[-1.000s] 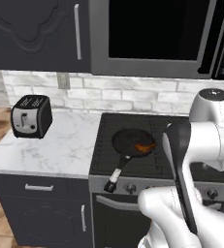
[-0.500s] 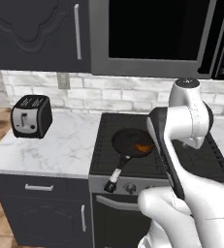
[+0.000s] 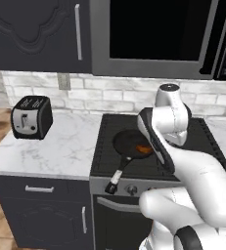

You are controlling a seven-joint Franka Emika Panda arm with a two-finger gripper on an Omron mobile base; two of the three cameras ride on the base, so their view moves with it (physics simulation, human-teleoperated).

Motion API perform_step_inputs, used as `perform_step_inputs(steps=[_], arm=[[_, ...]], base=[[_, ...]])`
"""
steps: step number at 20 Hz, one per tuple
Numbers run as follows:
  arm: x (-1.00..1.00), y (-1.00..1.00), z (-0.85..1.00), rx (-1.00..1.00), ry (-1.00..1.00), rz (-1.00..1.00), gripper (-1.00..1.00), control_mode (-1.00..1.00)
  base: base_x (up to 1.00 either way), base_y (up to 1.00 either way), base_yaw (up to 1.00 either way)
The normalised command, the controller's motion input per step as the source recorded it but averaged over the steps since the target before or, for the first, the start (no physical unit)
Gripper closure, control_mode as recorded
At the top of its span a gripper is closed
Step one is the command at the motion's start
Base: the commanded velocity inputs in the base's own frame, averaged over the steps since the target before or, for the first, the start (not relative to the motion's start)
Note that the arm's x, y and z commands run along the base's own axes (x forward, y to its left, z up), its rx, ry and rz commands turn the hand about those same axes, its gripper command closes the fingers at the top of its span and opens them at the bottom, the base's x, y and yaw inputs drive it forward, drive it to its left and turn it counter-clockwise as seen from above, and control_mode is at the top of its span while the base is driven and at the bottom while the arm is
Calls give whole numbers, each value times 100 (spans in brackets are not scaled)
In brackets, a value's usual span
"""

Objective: Take the chicken drumsticks from the pan and place one on each plate on the dining counter.

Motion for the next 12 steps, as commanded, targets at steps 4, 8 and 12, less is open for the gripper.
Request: perform_step_inputs(steps=[4,8,12], arm=[[58,6,-63,-1,2,13,-100,-100],[17,0,-37,-11,0,38,-100,-100],[0,0,-11,-16,-2,58,-100,-100]], base=[[0,0,0],[0,0,0],[0,0,0]])
